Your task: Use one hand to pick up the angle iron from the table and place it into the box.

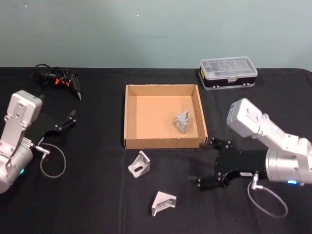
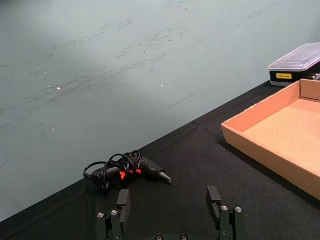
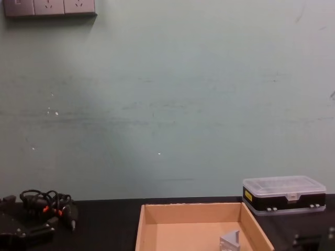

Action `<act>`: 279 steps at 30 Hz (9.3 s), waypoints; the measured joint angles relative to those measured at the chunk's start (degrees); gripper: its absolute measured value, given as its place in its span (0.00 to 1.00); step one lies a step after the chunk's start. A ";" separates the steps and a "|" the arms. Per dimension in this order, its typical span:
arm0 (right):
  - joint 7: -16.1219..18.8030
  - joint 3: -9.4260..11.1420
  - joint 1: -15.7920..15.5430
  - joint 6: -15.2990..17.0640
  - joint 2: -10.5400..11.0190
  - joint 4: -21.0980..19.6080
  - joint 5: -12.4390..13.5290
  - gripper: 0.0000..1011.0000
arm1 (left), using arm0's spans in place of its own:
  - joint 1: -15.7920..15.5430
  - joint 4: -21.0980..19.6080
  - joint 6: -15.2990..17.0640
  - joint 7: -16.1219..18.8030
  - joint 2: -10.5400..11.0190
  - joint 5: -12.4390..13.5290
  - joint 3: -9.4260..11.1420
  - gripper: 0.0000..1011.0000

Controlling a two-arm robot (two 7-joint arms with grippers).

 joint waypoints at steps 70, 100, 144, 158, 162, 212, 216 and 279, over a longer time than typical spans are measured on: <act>1.68 -9.75 2.83 -0.18 -6.51 6.73 -3.23 0.68 | 0.00 0.00 0.00 0.00 0.00 0.00 0.00 0.99; 0.30 -8.26 1.14 0.14 -6.33 6.74 -3.40 0.06 | 0.00 0.00 0.00 0.00 0.00 0.00 0.00 0.99; -12.24 0.28 10.62 2.51 -20.86 19.88 -3.57 0.06 | 0.00 0.00 0.00 0.00 0.00 0.00 0.00 0.99; -9.95 -3.01 16.46 1.95 -26.12 30.90 -7.34 0.06 | 0.00 0.00 0.00 0.00 0.00 0.01 0.00 0.99; -9.79 -3.33 17.28 1.61 -27.29 33.21 -8.23 0.06 | 0.00 0.00 0.00 0.00 0.00 0.00 0.00 0.99; -11.43 5.51 9.07 2.54 -23.81 19.78 -5.25 0.97 | 0.00 0.00 0.00 0.00 0.00 0.00 0.00 0.99; -11.67 6.46 7.46 4.04 -22.73 16.49 -3.72 0.99 | 0.00 0.00 0.00 0.00 0.00 0.00 0.00 0.99; -15.54 -2.45 5.32 19.49 -26.67 13.78 2.03 0.99 | 0.00 0.00 0.00 0.00 0.00 0.00 0.00 0.99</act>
